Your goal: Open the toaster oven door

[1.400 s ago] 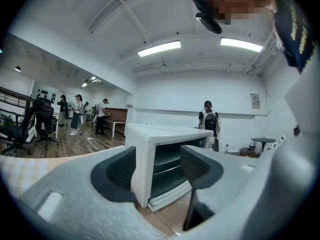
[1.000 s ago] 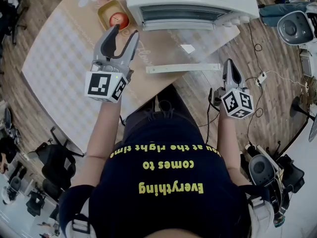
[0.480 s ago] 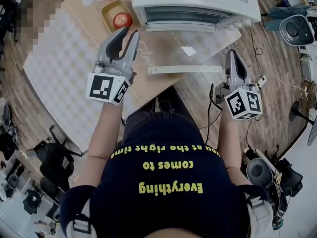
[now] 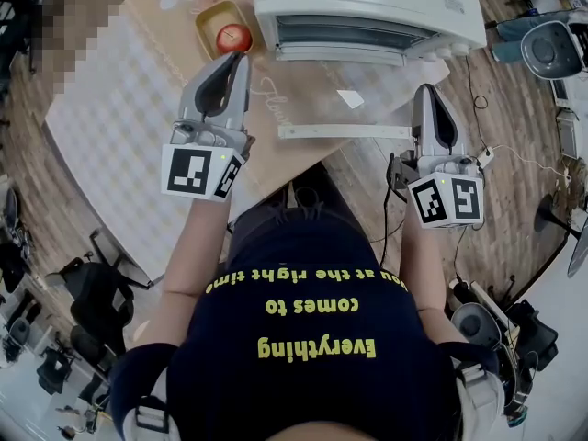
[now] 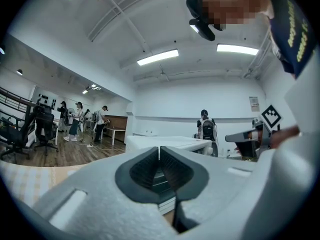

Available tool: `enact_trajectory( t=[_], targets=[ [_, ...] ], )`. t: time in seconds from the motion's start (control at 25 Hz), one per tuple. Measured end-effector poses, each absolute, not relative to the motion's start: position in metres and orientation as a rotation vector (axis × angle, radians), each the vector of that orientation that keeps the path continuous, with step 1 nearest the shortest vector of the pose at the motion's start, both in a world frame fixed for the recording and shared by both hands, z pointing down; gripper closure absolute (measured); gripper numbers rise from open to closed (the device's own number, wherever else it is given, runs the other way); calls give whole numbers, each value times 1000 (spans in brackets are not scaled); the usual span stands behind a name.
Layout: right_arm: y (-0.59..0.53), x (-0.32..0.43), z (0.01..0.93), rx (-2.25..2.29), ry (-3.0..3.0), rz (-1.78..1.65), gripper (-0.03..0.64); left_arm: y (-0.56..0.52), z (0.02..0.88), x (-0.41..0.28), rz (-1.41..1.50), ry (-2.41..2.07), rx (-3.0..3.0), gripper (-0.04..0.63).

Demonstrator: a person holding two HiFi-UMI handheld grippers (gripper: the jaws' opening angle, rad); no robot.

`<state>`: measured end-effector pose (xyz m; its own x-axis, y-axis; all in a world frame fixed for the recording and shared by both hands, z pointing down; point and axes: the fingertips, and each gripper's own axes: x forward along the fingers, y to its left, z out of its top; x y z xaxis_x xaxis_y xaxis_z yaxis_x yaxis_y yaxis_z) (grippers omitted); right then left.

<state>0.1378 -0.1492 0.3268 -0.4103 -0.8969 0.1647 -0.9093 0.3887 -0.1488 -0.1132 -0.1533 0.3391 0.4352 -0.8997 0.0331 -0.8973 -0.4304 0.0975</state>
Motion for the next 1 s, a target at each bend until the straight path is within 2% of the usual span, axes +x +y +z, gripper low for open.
enact_trajectory(
  t=[1.0],
  targets=[
    [-155,115,324,1659,-2550,155,606,-149,348,-105,-21,-1583,2577,595]
  ],
)
